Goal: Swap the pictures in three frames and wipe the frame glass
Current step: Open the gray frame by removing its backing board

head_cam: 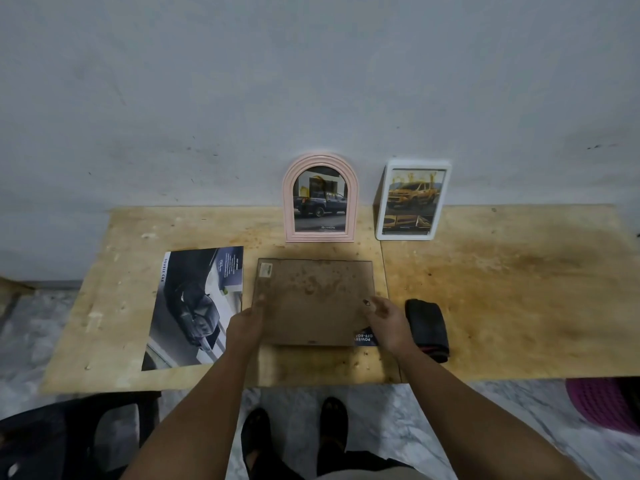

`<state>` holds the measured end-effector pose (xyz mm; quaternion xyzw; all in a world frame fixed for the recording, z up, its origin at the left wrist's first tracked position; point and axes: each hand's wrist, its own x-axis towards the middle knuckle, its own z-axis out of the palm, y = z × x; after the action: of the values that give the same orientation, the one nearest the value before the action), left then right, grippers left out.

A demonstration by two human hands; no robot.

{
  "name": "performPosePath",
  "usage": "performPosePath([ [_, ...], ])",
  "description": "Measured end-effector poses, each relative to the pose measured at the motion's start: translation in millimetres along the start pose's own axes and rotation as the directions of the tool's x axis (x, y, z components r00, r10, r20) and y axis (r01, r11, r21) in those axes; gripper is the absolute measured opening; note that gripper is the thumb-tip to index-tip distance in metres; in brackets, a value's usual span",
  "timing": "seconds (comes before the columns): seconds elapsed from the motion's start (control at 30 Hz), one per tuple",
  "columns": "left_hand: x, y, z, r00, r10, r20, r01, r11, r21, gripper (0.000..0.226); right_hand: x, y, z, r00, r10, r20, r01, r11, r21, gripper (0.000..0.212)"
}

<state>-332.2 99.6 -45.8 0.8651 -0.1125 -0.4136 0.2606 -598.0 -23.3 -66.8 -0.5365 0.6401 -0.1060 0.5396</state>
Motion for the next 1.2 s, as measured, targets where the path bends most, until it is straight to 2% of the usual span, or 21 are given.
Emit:
performPosePath([
  [0.07,-3,-3,2,0.998,0.055,-0.002,-0.055,0.998,0.01,0.056,-2,0,0,0.997,0.018,-0.082,-0.027,0.993,-0.117,0.044],
  [0.17,-5,-7,3,0.998,0.056,0.009,-0.057,0.998,0.038,0.059,1,2,3,0.99,0.117,-0.083,-0.126,0.984,-0.124,0.039],
  [0.27,-4,-9,4,0.998,0.059,0.028,-0.061,0.994,0.089,0.066,8,9,9,0.975,0.197,-0.107,-0.197,0.98,0.012,0.036],
  [0.33,-5,-11,6,0.997,0.063,0.033,-0.066,0.993,0.099,0.061,9,13,10,0.966,0.229,-0.119,-0.214,0.969,0.126,0.034],
  [0.43,-3,-14,8,0.996,0.072,0.044,-0.077,0.991,0.111,0.056,10,18,12,0.945,0.295,-0.142,-0.256,0.936,0.242,0.017],
  [0.5,-1,-16,8,0.995,0.082,0.052,-0.087,0.99,0.114,0.062,11,20,15,0.926,0.342,-0.158,-0.288,0.914,0.285,0.014],
  [0.77,8,-26,5,0.985,0.13,0.111,-0.146,0.979,0.143,0.067,3,11,24,0.903,0.429,-0.024,-0.331,0.729,0.599,0.008],
  [0.97,12,-25,2,0.981,0.114,0.157,-0.142,0.974,0.176,0.071,-2,14,18,0.927,0.371,0.055,-0.313,0.683,0.66,0.018],
  [1.07,17,-27,1,0.977,0.11,0.181,-0.153,0.957,0.246,0.075,4,17,11,0.918,0.365,0.156,-0.373,0.659,0.654,0.029],
  [1.2,18,-29,0,0.974,0.128,0.189,-0.178,0.943,0.281,0.077,9,14,0,0.901,0.357,0.247,-0.43,0.663,0.613,0.013],
])
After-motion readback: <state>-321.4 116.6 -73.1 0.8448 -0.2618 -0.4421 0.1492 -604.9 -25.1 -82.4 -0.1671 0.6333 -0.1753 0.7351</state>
